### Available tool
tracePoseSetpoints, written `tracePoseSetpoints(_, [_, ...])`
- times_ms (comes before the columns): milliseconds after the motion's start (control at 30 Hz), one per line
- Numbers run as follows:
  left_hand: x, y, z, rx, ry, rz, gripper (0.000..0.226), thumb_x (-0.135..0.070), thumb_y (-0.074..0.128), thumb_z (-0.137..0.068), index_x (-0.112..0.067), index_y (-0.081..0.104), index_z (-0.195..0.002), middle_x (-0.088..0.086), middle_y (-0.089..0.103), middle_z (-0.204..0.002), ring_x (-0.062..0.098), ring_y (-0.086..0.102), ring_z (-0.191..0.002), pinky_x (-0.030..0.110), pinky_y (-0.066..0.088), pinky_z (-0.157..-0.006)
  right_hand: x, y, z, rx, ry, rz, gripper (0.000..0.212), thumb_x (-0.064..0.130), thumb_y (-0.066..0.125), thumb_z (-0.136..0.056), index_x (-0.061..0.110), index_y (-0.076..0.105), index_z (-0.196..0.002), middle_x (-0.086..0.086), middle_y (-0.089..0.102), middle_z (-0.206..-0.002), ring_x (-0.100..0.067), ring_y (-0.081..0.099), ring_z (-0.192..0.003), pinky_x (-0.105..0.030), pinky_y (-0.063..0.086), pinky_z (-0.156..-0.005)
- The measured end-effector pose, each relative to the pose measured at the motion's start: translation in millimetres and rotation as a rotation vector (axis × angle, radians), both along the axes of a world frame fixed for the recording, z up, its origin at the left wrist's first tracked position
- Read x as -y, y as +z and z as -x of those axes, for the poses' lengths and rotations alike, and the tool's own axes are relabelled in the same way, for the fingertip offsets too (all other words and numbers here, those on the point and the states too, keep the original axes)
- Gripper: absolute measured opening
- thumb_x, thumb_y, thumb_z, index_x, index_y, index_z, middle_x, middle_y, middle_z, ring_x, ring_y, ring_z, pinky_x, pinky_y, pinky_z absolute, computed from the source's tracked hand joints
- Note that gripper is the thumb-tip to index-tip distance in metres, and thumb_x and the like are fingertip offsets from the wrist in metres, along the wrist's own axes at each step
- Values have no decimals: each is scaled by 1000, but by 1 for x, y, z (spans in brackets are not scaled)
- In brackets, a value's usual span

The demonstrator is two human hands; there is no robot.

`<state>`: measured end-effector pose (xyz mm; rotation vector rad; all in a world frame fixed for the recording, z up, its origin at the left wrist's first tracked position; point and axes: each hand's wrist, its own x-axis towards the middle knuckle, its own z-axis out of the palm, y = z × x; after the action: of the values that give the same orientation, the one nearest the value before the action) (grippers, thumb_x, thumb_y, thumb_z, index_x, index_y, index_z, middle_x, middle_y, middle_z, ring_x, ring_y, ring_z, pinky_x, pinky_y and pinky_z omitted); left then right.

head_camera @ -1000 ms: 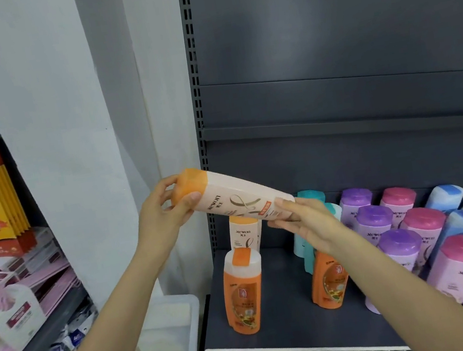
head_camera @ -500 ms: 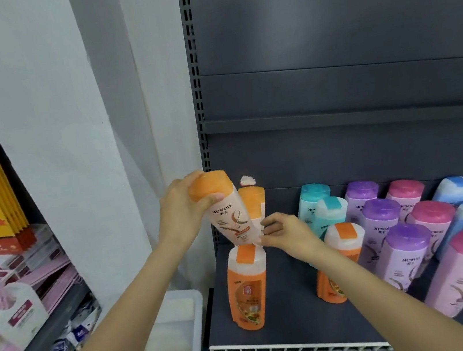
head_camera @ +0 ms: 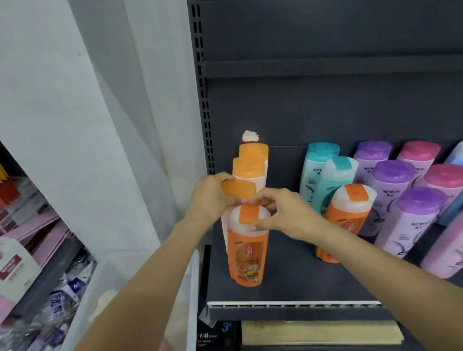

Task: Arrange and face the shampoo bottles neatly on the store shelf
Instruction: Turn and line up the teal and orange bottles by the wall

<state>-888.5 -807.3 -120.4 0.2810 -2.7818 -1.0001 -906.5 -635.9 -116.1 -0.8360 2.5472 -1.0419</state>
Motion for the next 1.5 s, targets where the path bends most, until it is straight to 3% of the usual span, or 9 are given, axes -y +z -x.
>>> tracePoseSetpoints(200, [7,-4,3,6,-119,38,58,-22,76,-77,-14,54,-130,9,60,-124,24,55,-113,30,43,-96,-1,0,-1,-7,-12,5,47,22,80,-72,22,59,-114,5,62,-112,-9,58,-100,-19,45,-80])
tracePoseSetpoints(400, [20,-8,1,10,-195,-24,59,-10,72,-79,-16,51,-134,9,58,-127,24,56,-112,18,40,-88,0,-1,0,1,-11,-6,50,22,81,-71,21,58,-116,3,63,-114,-12,59,-104,-26,50,-87])
tracePoseSetpoints(667, [11,-15,5,-17,-203,-15,59,-10,68,-84,-17,46,-138,12,57,-127,26,56,-113,31,44,-98,3,-1,0,-12,-5,-20,50,21,80,-73,22,56,-117,-1,61,-115,-17,59,-102,-29,51,-86])
tracePoseSetpoints(767, [12,-15,1,-10,-211,-91,58,-10,64,-87,-19,42,-140,9,53,-135,25,56,-114,27,43,-95,7,-3,-2,-50,13,-37,52,23,79,-74,21,55,-121,0,59,-118,-16,56,-107,-30,49,-89])
tracePoseSetpoints(867, [13,-15,1,-15,-195,-123,51,-10,59,-91,-20,45,-139,9,56,-132,13,57,-100,17,41,-88,7,-3,-3,-103,15,-39,51,26,79,-74,19,58,-120,0,60,-116,-15,56,-106,-24,46,-85])
tracePoseSetpoints(1000, [14,-12,2,8,-193,-103,50,-13,60,-91,-20,46,-138,7,55,-133,13,54,-101,18,39,-89,-2,1,-1,-130,-8,-18,48,26,78,-74,16,60,-117,2,62,-112,-14,58,-102,-24,48,-85])
tracePoseSetpoints(1300, [8,-4,0,13,-168,-48,49,-21,62,-90,-17,48,-137,9,57,-127,23,56,-111,22,39,-91,-34,41,6,-84,-226,301,26,21,75,-77,20,61,-99,12,60,-89,-8,58,-83,-24,52,-68])
tracePoseSetpoints(1400, [-1,2,-7,-141,-109,-21,39,-23,58,-92,-15,54,-130,8,57,-122,20,55,-109,19,37,-88,-42,58,4,42,-333,503,20,18,75,-78,15,65,-95,8,62,-85,-12,61,-79,-32,58,-61])
tracePoseSetpoints(1500, [-17,19,-21,-278,-124,-148,28,-25,54,-94,-17,62,-120,-4,62,-112,8,57,-101,10,38,-83,-48,70,1,146,-416,633,20,17,72,-81,8,65,-97,0,63,-86,-12,63,-79,-29,59,-58])
